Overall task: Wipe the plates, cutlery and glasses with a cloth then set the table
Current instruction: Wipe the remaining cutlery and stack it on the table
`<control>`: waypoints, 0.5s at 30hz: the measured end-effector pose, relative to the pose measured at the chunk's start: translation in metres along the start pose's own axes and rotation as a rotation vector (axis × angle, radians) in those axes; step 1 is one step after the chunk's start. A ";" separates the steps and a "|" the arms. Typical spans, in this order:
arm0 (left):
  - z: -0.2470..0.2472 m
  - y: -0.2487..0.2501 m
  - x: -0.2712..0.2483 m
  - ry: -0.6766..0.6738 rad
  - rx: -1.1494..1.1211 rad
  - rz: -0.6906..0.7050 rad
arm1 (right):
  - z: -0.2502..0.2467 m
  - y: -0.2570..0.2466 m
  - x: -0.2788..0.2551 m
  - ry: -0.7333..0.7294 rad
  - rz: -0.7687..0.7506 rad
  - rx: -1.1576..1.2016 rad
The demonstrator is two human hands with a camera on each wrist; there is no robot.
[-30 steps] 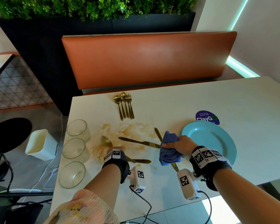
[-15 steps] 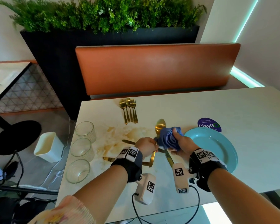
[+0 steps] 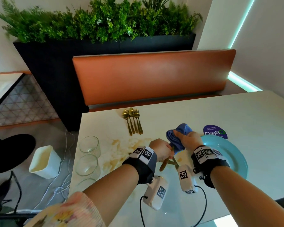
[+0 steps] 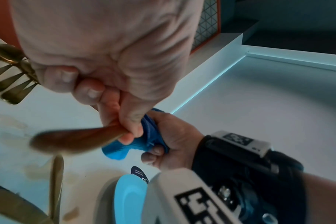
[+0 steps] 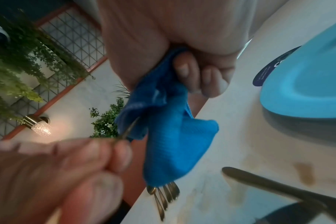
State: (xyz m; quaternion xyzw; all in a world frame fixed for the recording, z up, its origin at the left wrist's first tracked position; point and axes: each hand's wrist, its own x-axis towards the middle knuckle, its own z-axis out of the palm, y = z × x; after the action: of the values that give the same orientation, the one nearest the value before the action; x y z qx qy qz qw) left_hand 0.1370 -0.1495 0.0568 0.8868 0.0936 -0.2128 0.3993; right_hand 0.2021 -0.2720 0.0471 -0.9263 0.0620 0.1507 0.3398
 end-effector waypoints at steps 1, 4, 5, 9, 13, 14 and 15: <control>-0.003 -0.004 0.002 -0.012 0.009 0.007 | 0.000 -0.004 0.002 0.001 -0.029 -0.029; -0.008 -0.015 0.007 -0.039 0.052 0.029 | -0.001 -0.015 0.004 0.001 -0.119 -0.125; -0.010 -0.019 0.009 -0.048 0.060 0.036 | -0.003 -0.018 0.005 0.004 -0.136 -0.147; -0.022 -0.030 0.016 -0.054 0.113 0.074 | -0.002 -0.021 0.007 0.076 -0.123 -0.244; -0.031 -0.042 0.024 -0.018 0.075 0.053 | 0.002 -0.012 0.014 0.310 0.076 0.080; -0.032 -0.045 0.027 0.008 0.051 0.039 | 0.002 -0.010 0.015 0.344 0.147 0.257; -0.033 -0.047 0.030 0.040 0.016 0.026 | 0.002 -0.008 0.019 0.324 0.200 0.463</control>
State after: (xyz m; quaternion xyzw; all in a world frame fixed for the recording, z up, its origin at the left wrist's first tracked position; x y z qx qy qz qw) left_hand 0.1580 -0.0939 0.0318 0.8953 0.0883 -0.1907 0.3928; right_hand 0.2209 -0.2650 0.0441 -0.8255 0.2392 0.0157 0.5109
